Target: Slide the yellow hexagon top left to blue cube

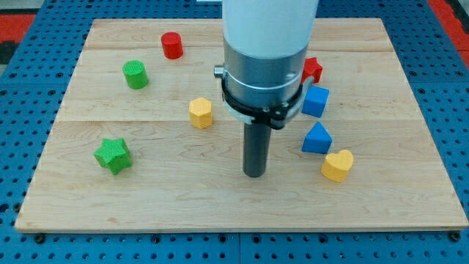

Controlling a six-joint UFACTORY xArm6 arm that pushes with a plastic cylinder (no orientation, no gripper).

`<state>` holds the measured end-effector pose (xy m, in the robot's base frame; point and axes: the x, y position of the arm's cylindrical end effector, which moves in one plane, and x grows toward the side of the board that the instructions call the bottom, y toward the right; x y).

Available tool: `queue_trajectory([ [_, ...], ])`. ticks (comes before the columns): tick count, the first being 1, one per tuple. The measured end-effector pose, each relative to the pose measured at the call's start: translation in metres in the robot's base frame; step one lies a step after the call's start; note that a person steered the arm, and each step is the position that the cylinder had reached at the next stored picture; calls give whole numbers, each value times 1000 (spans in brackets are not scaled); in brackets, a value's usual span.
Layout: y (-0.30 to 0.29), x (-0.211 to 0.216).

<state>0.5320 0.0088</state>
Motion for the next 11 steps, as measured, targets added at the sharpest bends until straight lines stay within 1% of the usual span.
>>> queue_trajectory([
  [1,-37,-2],
  [2,-77,-28],
  [3,-78,-72],
  [4,-26,-68],
  [5,-13,-94],
  [6,-46,-91],
  [7,-91,-138],
  [8,-91,-181],
  [9,-105,-141],
  [10,-156,-145],
  [11,-169,-196],
])
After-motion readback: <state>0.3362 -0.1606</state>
